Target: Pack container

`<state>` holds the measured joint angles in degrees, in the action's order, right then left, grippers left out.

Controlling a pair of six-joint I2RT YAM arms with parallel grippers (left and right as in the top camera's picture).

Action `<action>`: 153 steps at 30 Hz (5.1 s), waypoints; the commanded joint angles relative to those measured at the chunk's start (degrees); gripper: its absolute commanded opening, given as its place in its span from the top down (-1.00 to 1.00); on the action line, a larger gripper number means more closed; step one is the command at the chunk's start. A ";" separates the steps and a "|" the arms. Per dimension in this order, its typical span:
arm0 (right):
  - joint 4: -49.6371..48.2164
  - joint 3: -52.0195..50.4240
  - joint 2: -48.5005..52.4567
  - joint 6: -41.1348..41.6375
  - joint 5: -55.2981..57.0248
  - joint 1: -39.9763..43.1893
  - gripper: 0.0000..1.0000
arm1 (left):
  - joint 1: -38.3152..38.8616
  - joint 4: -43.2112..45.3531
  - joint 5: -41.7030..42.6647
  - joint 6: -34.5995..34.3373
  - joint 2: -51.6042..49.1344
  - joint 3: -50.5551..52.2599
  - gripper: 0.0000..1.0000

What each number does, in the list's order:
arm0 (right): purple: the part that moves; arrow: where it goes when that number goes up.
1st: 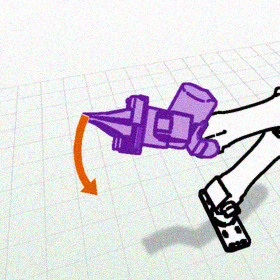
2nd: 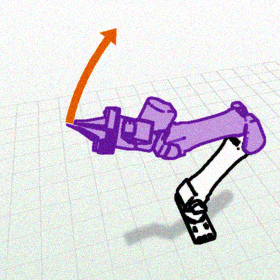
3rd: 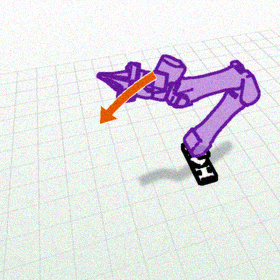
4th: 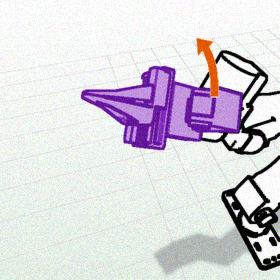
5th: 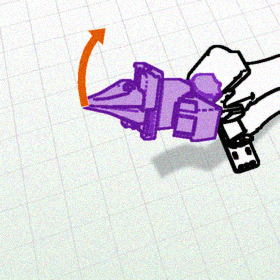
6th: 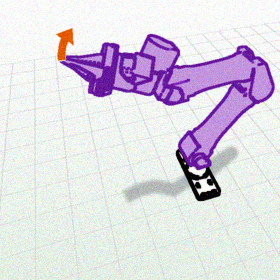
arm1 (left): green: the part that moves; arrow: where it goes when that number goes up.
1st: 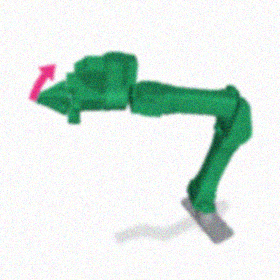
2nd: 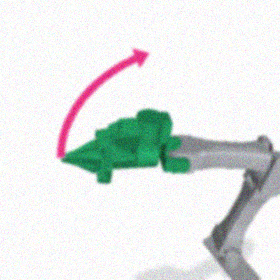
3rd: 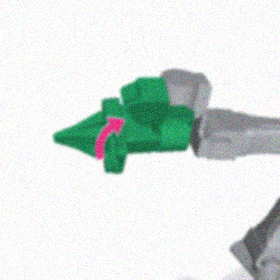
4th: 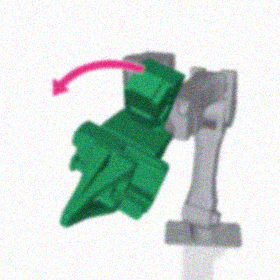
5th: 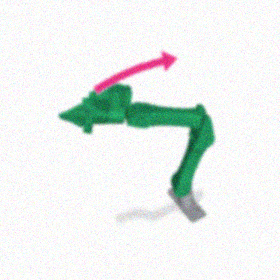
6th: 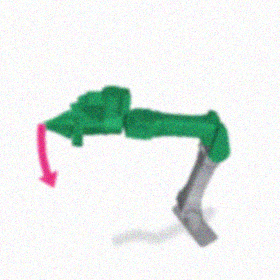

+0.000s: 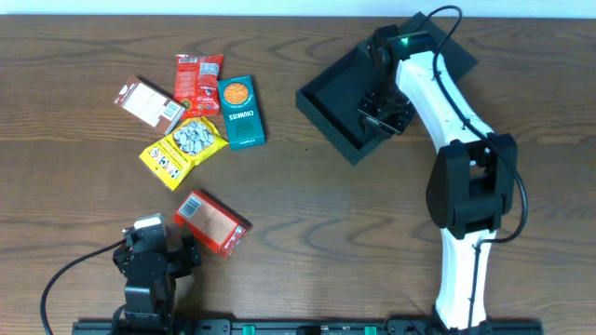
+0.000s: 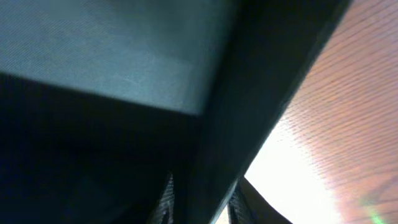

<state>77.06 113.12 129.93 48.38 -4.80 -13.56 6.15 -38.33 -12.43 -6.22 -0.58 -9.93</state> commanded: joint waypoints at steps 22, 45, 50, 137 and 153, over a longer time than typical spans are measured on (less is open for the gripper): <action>2.10 -0.83 0.48 -35.04 4.90 -4.63 0.97 | -0.20 0.17 -0.59 -0.66 0.37 0.63 -0.91; 9.38 -0.83 0.48 -12.76 8.76 -11.93 0.97 | -0.20 0.17 -0.59 -0.63 0.37 0.63 -0.90; 9.51 -0.83 0.48 -11.13 8.96 -12.02 0.97 | -0.17 0.17 -0.59 -0.63 0.37 0.63 -0.90; -4.59 9.57 -26.99 -34.38 7.93 0.17 -0.99 | -0.17 0.17 -0.59 -0.63 0.37 0.63 -0.91; -6.62 9.55 -28.28 -38.40 7.98 2.67 -0.98 | -0.13 7.52 26.01 -39.32 0.37 0.66 -0.90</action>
<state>70.65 122.19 101.95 11.07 2.59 -11.31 6.15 -32.49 9.21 -32.58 -0.58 -9.69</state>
